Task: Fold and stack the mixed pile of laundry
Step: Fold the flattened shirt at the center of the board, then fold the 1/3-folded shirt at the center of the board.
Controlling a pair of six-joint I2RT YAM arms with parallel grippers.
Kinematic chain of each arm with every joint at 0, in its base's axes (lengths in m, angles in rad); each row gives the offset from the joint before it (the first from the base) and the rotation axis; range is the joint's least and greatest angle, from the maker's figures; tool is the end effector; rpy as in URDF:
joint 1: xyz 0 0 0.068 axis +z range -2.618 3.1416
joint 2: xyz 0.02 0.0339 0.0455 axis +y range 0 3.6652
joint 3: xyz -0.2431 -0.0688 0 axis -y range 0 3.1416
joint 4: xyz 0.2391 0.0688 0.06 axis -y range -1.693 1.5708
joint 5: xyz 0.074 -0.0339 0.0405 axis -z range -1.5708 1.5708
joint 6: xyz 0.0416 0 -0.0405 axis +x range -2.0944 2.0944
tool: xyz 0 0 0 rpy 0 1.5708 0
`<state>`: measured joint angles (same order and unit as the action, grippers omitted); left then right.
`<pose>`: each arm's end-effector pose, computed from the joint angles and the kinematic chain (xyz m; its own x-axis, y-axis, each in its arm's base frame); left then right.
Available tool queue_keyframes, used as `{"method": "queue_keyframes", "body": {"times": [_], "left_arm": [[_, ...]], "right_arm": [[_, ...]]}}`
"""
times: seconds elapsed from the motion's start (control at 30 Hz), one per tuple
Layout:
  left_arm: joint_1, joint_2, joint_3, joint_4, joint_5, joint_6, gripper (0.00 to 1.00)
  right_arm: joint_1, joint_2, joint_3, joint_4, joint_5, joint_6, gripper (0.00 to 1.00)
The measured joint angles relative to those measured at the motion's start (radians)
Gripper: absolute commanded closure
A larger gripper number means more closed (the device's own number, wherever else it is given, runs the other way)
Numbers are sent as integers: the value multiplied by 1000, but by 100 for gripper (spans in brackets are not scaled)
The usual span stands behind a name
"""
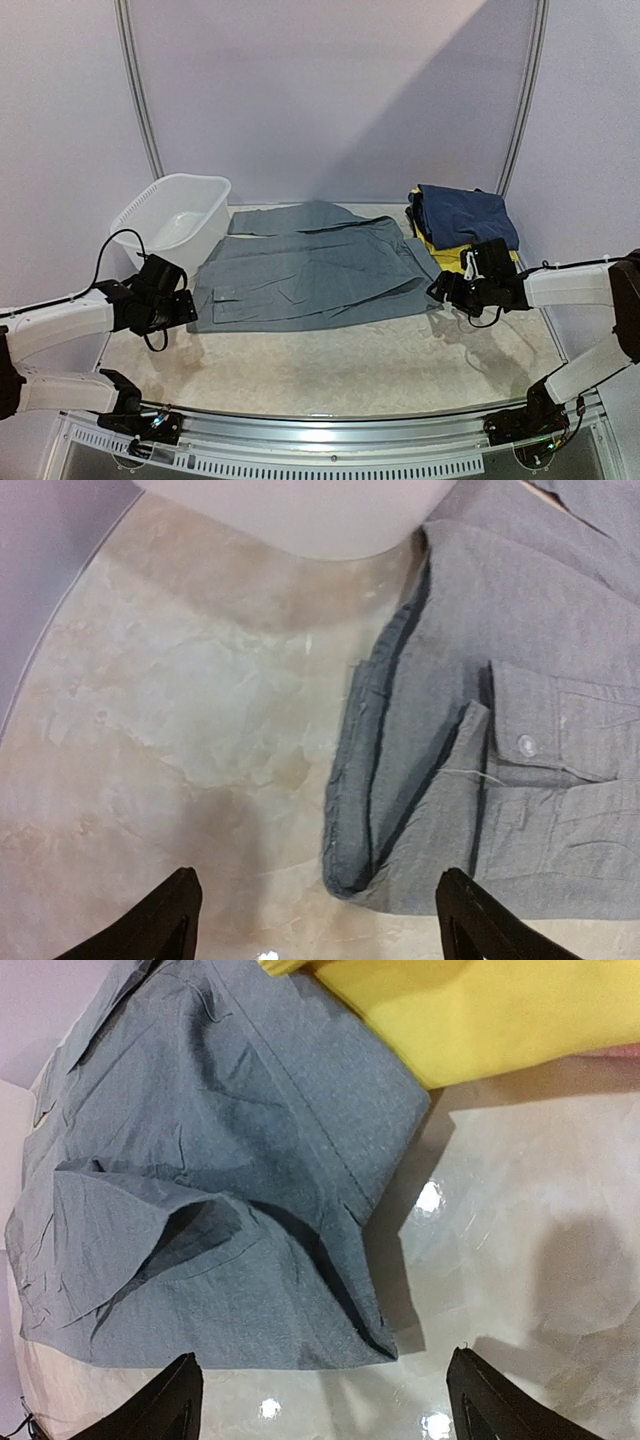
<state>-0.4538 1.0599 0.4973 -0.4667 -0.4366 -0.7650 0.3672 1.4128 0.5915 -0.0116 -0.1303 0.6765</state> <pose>0.1811 -0.0688 0.1531 -0.6951 -0.3592 -0.6228 -0.3881 0.9166 -0.0955 0.2464 0.1006 0.1341 -0.8124 0.3526 -0.4644 0.0912 0.8634 0.4961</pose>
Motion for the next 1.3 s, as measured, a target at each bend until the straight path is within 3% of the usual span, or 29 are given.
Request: {"method": "queue_keyframes", "body": {"times": [0.23,0.6,0.73,0.8,0.93,1.03,1.3], "left_arm": [[84,-6,-78,24,109,-23,23],[112,47,-88,116,171,-40,29],[113,114,-88,159,206,-41,39],[114,145,-87,188,219,-41,54],[118,198,-86,290,254,-40,84],[119,230,-87,348,294,-31,100],[118,167,-87,320,351,-4,100]], "right_arm": [[-20,97,-15,92,-58,19,32],[-40,226,14,222,-136,7,78],[-40,232,20,214,-142,-6,91],[-40,232,22,208,-142,-14,99],[-40,232,23,198,-143,-27,100],[-40,230,23,194,-144,-29,100],[-40,114,-13,141,-159,-28,100]]}}
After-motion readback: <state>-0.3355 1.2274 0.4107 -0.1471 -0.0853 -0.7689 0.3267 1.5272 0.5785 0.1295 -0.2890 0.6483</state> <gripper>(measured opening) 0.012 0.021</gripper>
